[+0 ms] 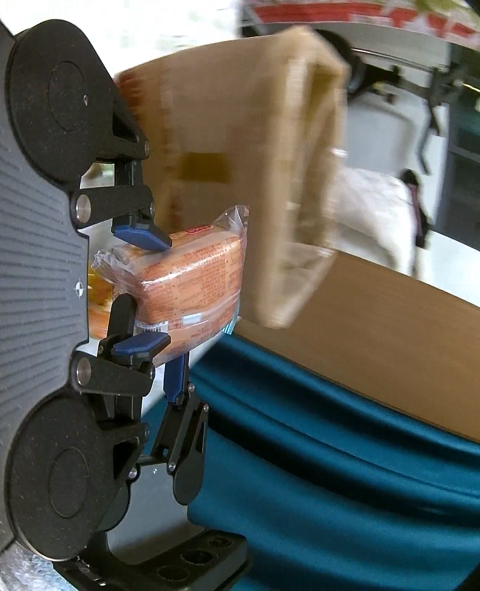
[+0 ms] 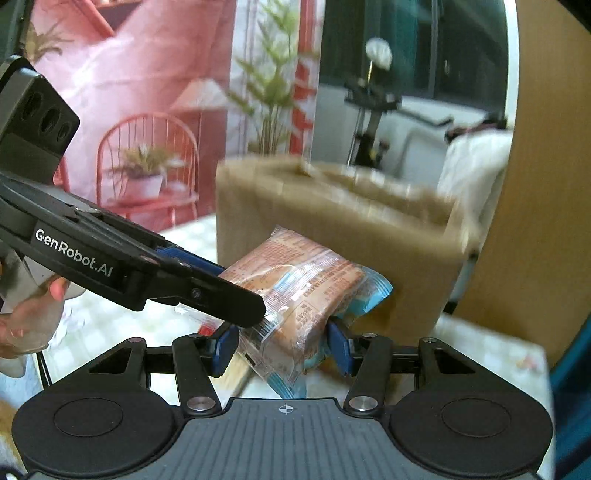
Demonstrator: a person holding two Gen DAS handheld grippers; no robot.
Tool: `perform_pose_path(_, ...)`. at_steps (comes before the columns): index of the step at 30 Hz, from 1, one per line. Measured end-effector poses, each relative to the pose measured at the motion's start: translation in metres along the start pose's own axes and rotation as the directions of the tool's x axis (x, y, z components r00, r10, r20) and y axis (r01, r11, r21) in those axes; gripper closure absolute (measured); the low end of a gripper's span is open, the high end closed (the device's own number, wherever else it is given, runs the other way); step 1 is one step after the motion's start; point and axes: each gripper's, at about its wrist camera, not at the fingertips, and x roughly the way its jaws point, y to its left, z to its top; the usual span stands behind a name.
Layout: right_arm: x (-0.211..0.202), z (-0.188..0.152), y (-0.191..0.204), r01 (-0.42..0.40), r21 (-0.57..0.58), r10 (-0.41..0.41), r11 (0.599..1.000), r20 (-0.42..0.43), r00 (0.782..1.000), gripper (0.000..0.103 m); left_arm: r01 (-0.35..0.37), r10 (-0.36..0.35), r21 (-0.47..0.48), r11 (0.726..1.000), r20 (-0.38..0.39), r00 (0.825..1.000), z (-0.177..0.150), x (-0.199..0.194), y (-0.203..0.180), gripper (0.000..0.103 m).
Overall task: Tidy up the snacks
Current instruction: 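Lift the bread loaf into the box and open both grippers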
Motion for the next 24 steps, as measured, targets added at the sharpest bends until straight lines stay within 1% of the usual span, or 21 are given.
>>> perform_pose_path(4, -0.003, 0.038, -0.011, 0.014, -0.064, -0.01, 0.998, 0.054, 0.998, 0.054, -0.005, 0.003, 0.018, 1.0, 0.076, 0.997, 0.028, -0.006, -0.001, 0.052)
perform_pose_path(8, 0.022, 0.078, -0.026, 0.025, -0.126, -0.015, 0.992, 0.085, 0.996, 0.054, -0.031, 0.029, 0.016, 0.999, 0.123, 0.992, 0.059, 0.001, 0.012, 0.052)
perform_pose_path(10, 0.041, 0.095, -0.037, 0.025, -0.133, -0.013, 0.991, 0.089, 0.996, 0.054, -0.039, 0.038, -0.001, 0.999, 0.119, 0.992, 0.074, 0.014, 0.024, 0.051)
perform_pose_path(12, 0.064, 0.104, -0.043, 0.024, -0.134, -0.012, 0.991, 0.089, 0.996, 0.054, -0.04, 0.042, -0.024, 0.999, 0.097, 0.994, 0.09, 0.031, 0.041, 0.05)
perform_pose_path(15, 0.099, 0.116, -0.057, 0.027, -0.115, -0.018, 0.993, 0.077, 0.997, 0.054, -0.068, 0.072, -0.049, 0.996, 0.076, 0.995, 0.103, 0.055, 0.063, 0.05)
perform_pose_path(19, 0.136, 0.119, -0.067, 0.031, -0.075, -0.027, 0.997, 0.048, 0.998, 0.054, -0.122, 0.125, -0.056, 0.991, 0.055, 0.991, 0.109, 0.078, 0.076, 0.049)
perform_pose_path(22, 0.155, 0.117, -0.07, 0.036, -0.059, -0.034, 0.998, 0.022, 0.999, 0.053, -0.138, 0.142, -0.079, 0.987, 0.053, 0.988, 0.109, 0.088, 0.088, 0.048)
perform_pose_path(23, 0.16, 0.115, -0.07, 0.041, -0.053, -0.041, 0.998, 0.009, 0.999, 0.053, -0.144, 0.148, -0.087, 0.986, 0.049, 0.988, 0.107, 0.086, 0.091, 0.048)
perform_pose_path(24, 0.163, 0.113, -0.07, 0.059, -0.049, -0.059, 0.997, 0.003, 0.998, 0.049, -0.158, 0.162, -0.099, 0.983, 0.04, 0.986, 0.106, 0.09, 0.093, 0.045)
